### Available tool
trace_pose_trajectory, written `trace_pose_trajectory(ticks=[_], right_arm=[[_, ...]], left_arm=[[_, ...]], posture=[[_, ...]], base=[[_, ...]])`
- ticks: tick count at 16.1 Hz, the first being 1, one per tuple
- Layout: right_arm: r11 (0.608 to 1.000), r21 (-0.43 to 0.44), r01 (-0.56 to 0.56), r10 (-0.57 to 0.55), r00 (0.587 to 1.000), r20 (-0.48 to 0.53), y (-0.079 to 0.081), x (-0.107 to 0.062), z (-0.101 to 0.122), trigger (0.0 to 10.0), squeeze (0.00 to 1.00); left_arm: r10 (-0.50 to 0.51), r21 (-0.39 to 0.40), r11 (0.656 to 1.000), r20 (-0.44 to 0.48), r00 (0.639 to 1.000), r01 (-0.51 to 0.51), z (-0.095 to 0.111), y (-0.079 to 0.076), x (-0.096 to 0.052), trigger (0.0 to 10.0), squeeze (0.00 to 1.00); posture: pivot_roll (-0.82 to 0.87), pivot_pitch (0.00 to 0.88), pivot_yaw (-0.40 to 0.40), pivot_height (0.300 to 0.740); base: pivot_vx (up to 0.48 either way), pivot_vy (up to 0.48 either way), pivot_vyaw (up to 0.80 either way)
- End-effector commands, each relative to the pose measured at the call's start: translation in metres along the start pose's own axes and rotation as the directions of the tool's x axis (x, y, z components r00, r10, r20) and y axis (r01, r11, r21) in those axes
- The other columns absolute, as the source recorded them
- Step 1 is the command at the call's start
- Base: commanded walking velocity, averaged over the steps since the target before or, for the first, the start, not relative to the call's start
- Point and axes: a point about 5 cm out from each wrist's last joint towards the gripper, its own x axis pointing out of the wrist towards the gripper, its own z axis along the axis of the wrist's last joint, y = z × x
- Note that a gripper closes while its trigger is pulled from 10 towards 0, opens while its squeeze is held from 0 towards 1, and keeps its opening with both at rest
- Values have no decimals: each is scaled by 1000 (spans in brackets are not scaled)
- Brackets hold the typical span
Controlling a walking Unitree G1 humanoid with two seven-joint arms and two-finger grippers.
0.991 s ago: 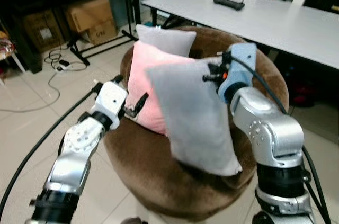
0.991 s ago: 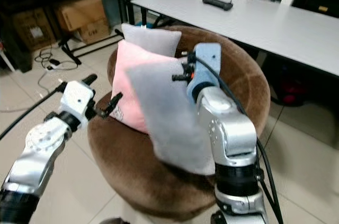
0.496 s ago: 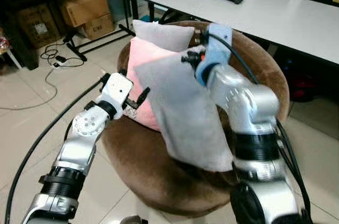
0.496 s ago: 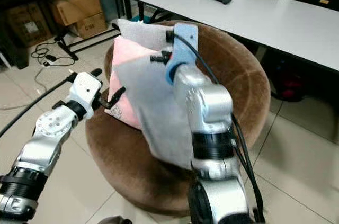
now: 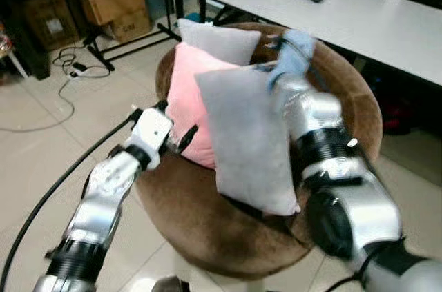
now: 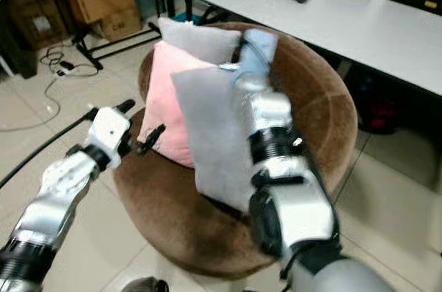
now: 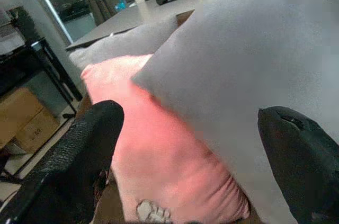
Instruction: Move the pillow to the sofa from floor
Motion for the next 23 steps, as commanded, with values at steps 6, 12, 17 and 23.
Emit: trace_pose_trajectory(ticks=[6,12,17,23], right_arm=[[969,198,150,-185,968,171,-39,3,66,10000,0],[896,394,204,-342,884,320,-45,-24,136,10000,0],[899,404,170,-272,939,209,-14,-26,111,10000,0],[931,347,113,-93,993,-72,33,-12,25,10000,0]], left_arm=[[-21,-23,1000,15,1000,21,5,-6,-19,10000,102],[-53,-32,998,33,998,54,13,-12,-18,10000,98],[-63,-38,997,38,997,64,15,-14,-17,10000,94],[-52,-35,998,36,998,53,15,-11,-12,10000,94]], posture=[[22,0,-26,740],[12,0,-12,740],[11,0,-17,740],[16,0,-28,740]], base=[[0,0,0],[0,0,0],[0,0,0],[0,0,0]])
